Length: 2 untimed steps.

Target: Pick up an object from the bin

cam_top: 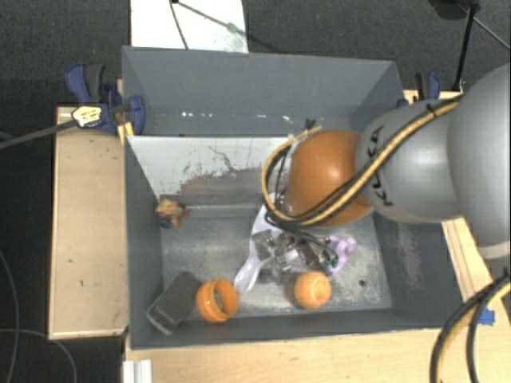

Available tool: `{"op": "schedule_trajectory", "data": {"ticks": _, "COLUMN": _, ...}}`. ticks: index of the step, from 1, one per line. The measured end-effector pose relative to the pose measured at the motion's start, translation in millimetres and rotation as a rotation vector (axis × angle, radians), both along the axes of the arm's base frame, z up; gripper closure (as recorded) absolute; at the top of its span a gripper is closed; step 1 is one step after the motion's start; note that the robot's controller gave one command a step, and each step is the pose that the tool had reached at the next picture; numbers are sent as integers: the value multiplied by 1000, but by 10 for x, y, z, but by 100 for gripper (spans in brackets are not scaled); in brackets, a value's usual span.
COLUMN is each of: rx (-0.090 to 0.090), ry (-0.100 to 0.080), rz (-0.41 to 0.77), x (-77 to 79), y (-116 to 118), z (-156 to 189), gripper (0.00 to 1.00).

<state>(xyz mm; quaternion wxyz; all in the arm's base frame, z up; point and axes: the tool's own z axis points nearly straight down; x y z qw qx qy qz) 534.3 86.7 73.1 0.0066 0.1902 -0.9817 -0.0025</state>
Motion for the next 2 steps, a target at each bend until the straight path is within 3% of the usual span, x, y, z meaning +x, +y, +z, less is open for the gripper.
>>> {"op": "schedule_trajectory", "data": {"ticks": 1, "rx": -5, "ry": 7, "rz": -13, "x": 93, "y": 284, "z": 1, "gripper": 100}}
{"op": "schedule_trajectory", "data": {"ticks": 2, "rx": -1, "ry": -16, "rz": 28, "x": 209, "y": 141, "z": 1291, "gripper": 100}}
